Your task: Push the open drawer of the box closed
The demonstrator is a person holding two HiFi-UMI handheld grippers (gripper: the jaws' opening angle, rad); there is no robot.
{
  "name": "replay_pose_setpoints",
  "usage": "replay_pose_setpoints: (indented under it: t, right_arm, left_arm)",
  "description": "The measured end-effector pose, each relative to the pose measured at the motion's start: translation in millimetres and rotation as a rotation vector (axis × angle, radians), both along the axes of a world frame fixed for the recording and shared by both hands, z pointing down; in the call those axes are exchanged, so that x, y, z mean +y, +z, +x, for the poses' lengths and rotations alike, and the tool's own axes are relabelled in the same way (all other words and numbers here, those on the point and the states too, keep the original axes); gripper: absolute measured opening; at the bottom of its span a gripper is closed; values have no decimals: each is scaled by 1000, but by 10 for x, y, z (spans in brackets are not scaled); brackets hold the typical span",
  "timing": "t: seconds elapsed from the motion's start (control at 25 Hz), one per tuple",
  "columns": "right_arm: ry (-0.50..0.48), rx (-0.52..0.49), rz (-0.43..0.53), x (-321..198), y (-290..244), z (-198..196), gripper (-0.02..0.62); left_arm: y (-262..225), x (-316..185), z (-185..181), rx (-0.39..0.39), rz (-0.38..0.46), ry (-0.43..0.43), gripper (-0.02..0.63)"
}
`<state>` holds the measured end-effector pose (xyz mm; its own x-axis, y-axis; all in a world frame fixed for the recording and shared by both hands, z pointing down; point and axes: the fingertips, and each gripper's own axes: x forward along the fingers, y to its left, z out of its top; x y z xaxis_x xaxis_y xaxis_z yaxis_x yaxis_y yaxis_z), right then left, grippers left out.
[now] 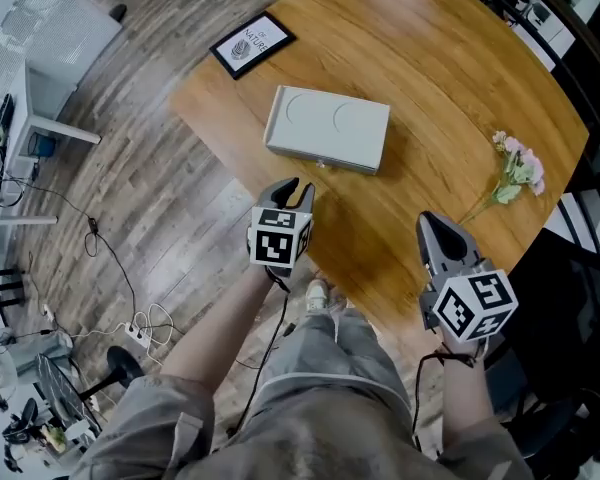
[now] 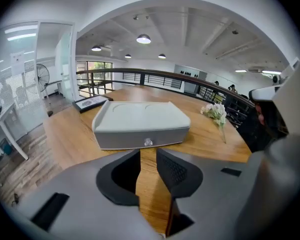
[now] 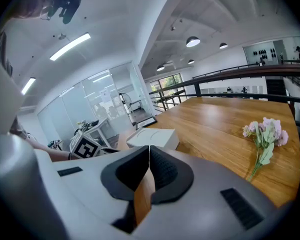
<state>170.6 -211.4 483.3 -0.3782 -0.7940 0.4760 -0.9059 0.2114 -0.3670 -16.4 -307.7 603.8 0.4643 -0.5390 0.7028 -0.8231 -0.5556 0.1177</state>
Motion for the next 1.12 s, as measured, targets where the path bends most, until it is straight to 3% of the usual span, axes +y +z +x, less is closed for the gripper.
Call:
replay_pose_setpoints:
  t: [0.24, 0.6, 0.88, 1.12]
  right_arm:
    - [-43, 38, 106, 13, -533, -68, 32]
    - [-133, 180, 328, 214, -1556, -290, 32]
    - [-133, 176, 472, 406, -2275, -301, 32]
    - [-130, 173, 540, 612, -2579, -270, 32]
  left_arm:
    - [-766, 131, -93, 80, 131, 15, 74]
    - [-2006, 368, -220, 63, 363, 75, 49]
    - [-2805, 583, -191, 116, 525, 109, 42]
    - [-3342, 799, -159, 189, 635, 126, 33]
